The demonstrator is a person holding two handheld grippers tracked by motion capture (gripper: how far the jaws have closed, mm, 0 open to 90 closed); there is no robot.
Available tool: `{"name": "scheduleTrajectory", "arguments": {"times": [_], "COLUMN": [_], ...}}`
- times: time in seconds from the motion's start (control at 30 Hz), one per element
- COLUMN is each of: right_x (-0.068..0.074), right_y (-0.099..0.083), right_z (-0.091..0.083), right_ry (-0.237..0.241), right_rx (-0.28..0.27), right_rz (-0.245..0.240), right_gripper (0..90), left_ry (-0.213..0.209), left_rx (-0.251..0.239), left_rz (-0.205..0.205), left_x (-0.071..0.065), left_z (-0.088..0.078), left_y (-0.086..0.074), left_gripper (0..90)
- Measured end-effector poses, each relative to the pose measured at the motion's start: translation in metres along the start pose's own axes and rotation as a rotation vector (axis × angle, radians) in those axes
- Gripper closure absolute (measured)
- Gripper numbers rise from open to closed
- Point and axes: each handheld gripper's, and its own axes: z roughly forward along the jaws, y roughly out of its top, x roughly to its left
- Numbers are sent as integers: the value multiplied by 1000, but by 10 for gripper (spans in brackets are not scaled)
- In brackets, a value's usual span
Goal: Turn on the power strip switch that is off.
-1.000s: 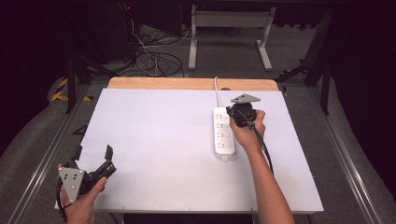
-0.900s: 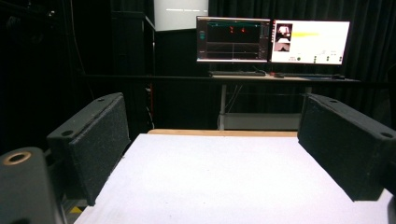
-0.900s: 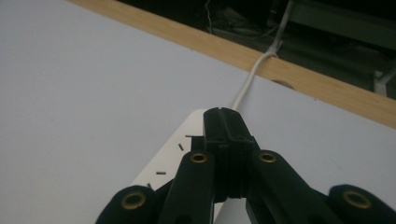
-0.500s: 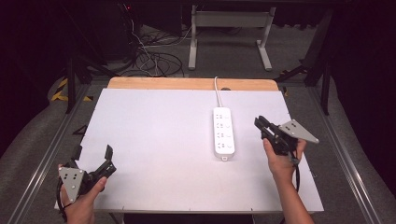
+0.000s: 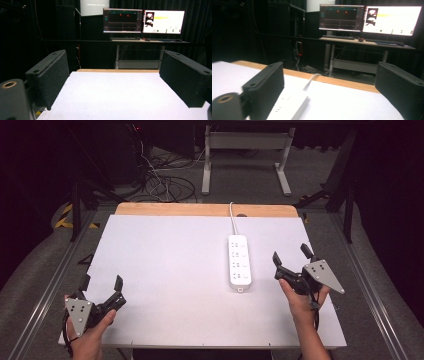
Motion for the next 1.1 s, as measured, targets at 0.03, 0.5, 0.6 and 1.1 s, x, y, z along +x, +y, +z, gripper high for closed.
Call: {"name": "scheduleTrajectory", "arguments": {"times": [0.03,0.5,0.6,1.1], "right_x": [0,7,7,6], "right_y": [-1,-15,-16,-19], "right_z": [1,7,6,4], "right_ry": [-11,-40,-35,-17], "right_rx": [5,14,15,6], "right_rz": [-3,-72,-50,-29], "right_gripper": [82,74,74,64], "left_ry": [-1,-11,-17,-22], "left_rx": [1,1,0,4], "left_rz": [-1,-1,0,-2], "left_x": [0,-2,-4,-4], "left_z": [0,2,3,4], "left_y": [0,0,0,0], "left_gripper": [94,94,95,94]}}
